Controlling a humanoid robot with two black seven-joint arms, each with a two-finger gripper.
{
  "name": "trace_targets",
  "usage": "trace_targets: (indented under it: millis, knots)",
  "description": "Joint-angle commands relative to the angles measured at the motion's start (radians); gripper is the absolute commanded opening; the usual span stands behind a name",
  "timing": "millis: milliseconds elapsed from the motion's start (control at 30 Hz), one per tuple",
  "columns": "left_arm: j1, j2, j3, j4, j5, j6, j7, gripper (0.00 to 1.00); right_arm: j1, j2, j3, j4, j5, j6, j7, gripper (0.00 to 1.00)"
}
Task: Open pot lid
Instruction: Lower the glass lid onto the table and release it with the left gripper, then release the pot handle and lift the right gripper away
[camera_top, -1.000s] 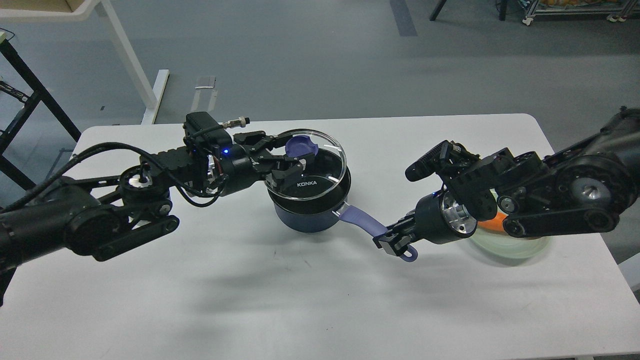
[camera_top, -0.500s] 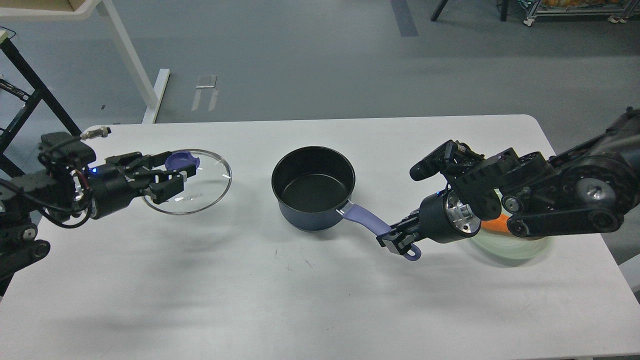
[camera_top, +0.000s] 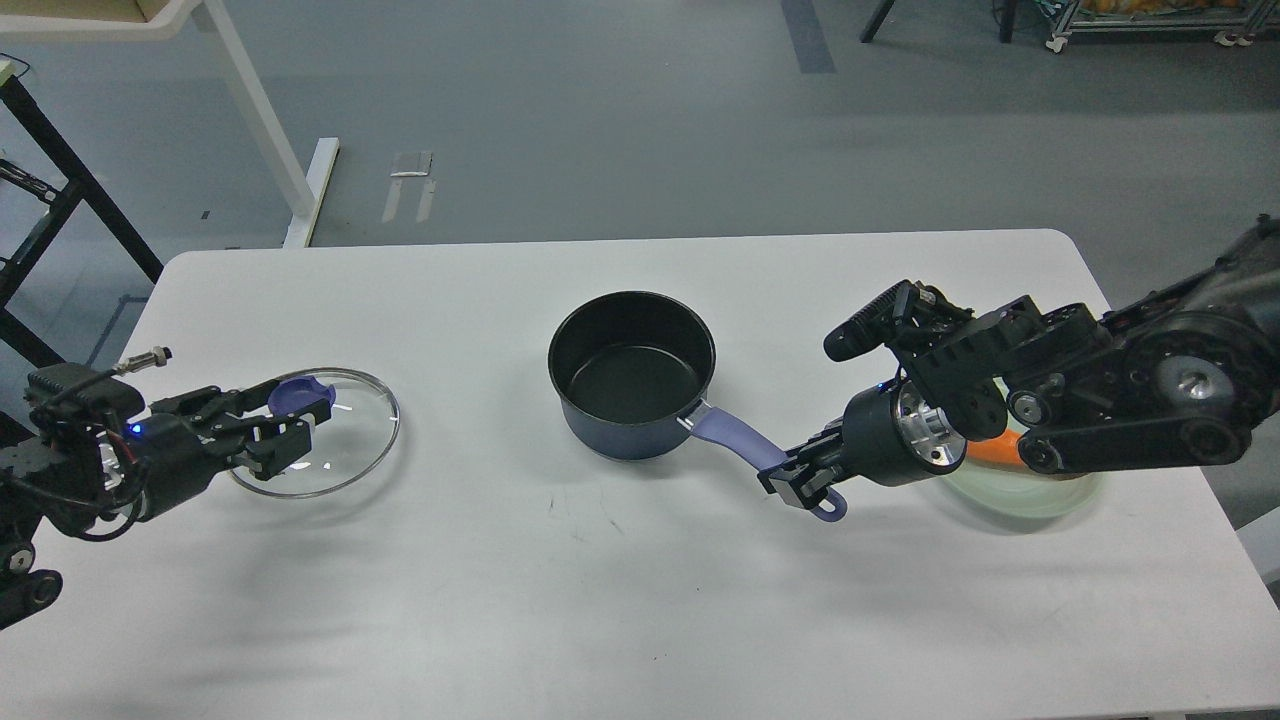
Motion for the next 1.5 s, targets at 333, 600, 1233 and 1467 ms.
trace_targets:
  millis: [333, 600, 1233, 1467]
  knots:
    - [0.009, -0.036, 0.015, 0.020, -0.013, 0.000, 0.001, 0.55, 0.001, 0.000, 0.003, -0.003, 0.002, 0.004, 0.000, 0.12]
    - [0.009, -0.035, 0.020, 0.018, -0.013, 0.000, 0.000, 0.79, 0.001, 0.000, 0.003, -0.001, 0.002, 0.004, 0.000, 0.15]
    - [-0.147, -0.027, 0.006, 0.017, -0.470, -0.044, 0.000, 0.99, 0.013, -0.030, 0.021, 0.006, 0.009, 0.003, 0.006, 0.89]
    - [-0.242, -0.033, -0.002, 0.018, -0.686, -0.110, 0.001, 0.99, 0.016, -0.116, 0.092, -0.006, 0.014, -0.002, 0.011, 0.98]
